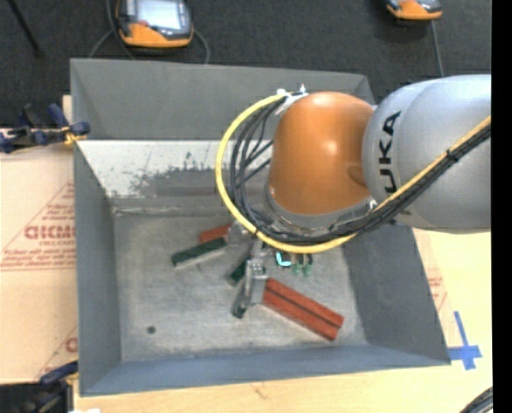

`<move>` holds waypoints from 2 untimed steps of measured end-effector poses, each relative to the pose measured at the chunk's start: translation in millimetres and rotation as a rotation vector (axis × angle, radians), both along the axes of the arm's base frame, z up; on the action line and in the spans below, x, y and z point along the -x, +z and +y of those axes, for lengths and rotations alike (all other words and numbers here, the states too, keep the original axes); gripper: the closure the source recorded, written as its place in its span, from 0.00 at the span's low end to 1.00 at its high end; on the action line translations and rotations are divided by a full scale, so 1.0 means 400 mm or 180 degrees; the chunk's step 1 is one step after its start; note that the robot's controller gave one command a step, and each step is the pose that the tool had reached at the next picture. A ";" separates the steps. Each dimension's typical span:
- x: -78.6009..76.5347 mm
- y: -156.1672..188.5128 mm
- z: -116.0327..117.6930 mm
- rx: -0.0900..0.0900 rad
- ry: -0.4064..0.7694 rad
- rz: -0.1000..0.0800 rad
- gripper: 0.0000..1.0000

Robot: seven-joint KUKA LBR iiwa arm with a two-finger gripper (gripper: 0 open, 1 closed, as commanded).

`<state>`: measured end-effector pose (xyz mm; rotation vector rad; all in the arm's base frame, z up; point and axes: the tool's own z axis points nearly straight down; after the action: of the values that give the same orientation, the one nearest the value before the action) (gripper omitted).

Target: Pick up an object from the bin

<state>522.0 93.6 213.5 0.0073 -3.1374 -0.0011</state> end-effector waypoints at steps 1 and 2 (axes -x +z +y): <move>-0.216 -0.153 -0.041 0.0001 -0.0716 -0.0021 0.00; -0.280 -0.131 -0.127 0.0009 -0.0572 -0.0037 0.00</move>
Offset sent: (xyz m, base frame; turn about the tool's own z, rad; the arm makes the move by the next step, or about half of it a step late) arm 0.0855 -0.0155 -0.0603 0.2274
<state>634.1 42.6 161.1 -0.2751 -3.1370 0.0026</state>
